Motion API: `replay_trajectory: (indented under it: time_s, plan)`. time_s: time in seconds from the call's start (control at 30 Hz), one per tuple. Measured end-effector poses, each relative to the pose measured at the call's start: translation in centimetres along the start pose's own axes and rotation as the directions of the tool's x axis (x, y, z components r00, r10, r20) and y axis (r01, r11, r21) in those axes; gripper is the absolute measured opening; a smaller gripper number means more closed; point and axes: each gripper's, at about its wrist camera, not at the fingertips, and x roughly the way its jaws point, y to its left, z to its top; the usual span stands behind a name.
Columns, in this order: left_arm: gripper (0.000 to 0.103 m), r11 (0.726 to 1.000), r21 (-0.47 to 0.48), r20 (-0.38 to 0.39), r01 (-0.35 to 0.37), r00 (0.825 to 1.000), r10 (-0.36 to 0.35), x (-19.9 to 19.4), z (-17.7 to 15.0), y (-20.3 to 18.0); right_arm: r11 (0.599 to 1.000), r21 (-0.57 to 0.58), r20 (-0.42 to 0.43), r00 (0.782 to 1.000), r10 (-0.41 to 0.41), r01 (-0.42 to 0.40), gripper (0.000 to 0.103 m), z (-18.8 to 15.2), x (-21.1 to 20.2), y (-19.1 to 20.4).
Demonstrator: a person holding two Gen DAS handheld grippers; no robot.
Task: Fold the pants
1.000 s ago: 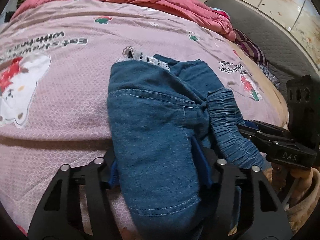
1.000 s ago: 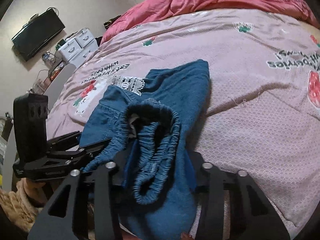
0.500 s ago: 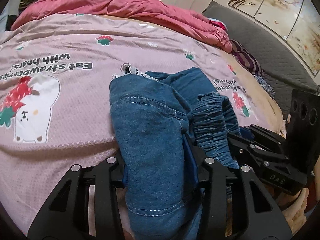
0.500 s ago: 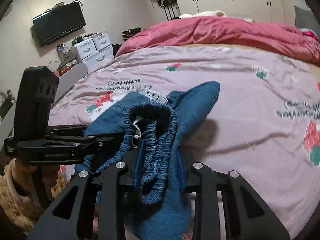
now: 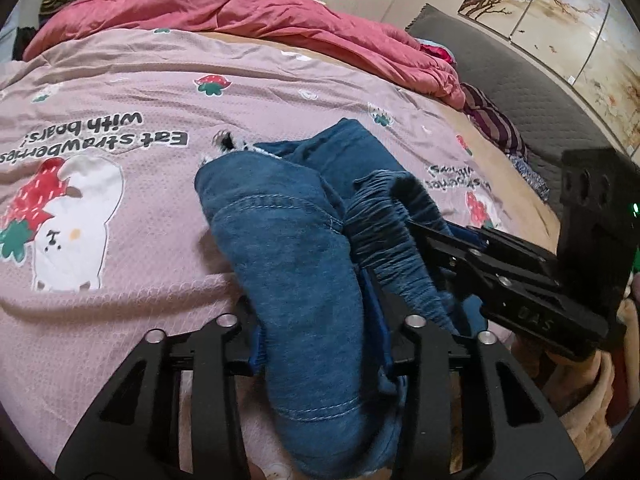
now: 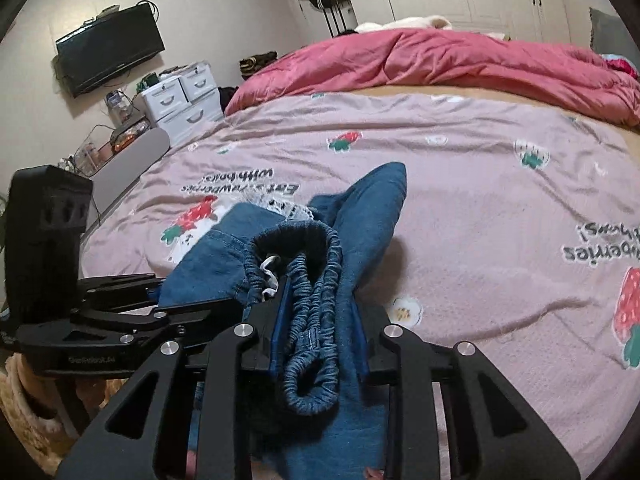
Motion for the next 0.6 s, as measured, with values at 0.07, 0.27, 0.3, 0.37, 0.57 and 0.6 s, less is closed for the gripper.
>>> replay_trajectory:
  time_s: [0.07, 0.27, 0.3, 0.37, 0.57, 0.6]
  plan:
    - [0.025, 1.0, 0.0, -0.011, 0.0, 1.0, 0.0, -0.1, -0.9, 0.1, 1.0, 0.01, -0.019, 1.0, 0.006, -0.005, 0.025, -0.6, 0.2, -0.1]
    - [0.021, 1.0, -0.027, -0.002, 0.014, 1.0, -0.014, -1.8, -2.3, 0.1, 0.999, 0.017, 0.01, 0.999, 0.033, -0.034, 0.024, -2.1, -1.7, 0.4]
    - [0.02, 1.0, -0.022, 0.003, 0.016, 1.0, -0.016, -2.1, -2.4, -0.1, 0.999, 0.013, 0.024, 0.999, 0.037, -0.037, 0.023, -2.5, -2.3, 0.7]
    - [0.02, 1.0, -0.006, 0.025, 0.012, 1.0, -0.012, -3.2, -2.6, -0.7, 0.999, 0.007, 0.048, 0.998, 0.044, -0.045, 0.023, -2.7, -3.1, 1.2]
    - [0.02, 0.999, 0.036, 0.084, -0.016, 0.996, 0.013, -4.8, -0.5, -2.0, 0.998, -0.014, 0.125, 0.99, 0.062, -0.061, 0.023, -1.5, -5.4, 1.6]
    - [0.02, 0.999, 0.038, 0.089, -0.016, 0.996, 0.013, -4.8, 0.0, -2.1, 0.999, -0.015, 0.13, 0.99, 0.051, -0.049, 0.023, -0.9, -5.5, 1.6]
